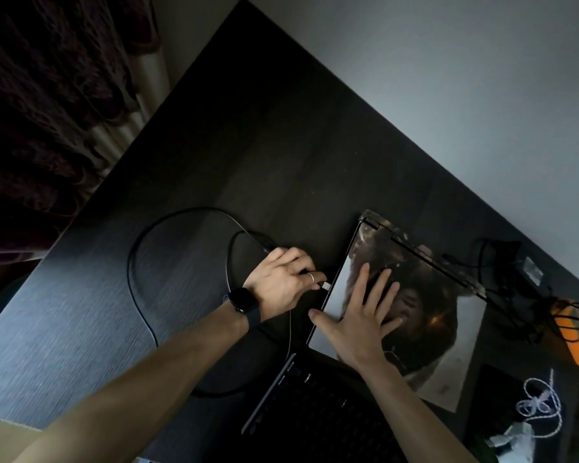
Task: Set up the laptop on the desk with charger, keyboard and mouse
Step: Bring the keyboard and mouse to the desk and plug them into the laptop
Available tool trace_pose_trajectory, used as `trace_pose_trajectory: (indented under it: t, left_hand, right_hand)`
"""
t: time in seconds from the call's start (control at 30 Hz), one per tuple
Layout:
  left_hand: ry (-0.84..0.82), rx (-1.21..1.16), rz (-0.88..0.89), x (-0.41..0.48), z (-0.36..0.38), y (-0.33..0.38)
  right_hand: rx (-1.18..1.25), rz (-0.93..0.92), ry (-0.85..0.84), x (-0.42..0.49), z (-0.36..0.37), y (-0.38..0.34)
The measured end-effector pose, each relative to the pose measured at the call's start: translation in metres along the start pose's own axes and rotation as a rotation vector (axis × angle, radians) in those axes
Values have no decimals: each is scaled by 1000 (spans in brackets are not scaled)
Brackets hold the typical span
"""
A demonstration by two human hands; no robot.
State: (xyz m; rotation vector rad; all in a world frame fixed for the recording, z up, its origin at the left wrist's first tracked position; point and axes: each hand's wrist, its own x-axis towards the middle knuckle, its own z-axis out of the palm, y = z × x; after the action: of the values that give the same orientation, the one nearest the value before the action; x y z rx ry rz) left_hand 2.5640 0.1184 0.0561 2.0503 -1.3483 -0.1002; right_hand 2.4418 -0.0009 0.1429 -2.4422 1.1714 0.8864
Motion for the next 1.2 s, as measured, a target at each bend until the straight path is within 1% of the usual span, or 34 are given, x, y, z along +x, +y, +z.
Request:
trace_pose_trajectory:
  t: [0.1,0.2,0.33,0.7,0.9,1.03,1.2]
  left_hand:
    - [6,3,39,-3,-3,0]
    - [36,44,27,-8,0,3]
    - [75,40,-31,-4,3,4]
    - [55,19,-185,7,5,11]
    - [31,11,-204,10,4,12]
    - [12,10,-175,9,3,12]
    - [37,51,-177,13,6,13]
  right_hand:
    - [8,4,-6,0,0,-1]
    - [7,9,-9,1,0,-2]
    - [5,16,-8,0,0,-2]
    - [-2,19,-10,-1,-1,-3]
    - [-3,15,-11,0,-2,-2]
    - [0,12,-4,0,-1,-1]
    - [15,13,3,0,-1,-1]
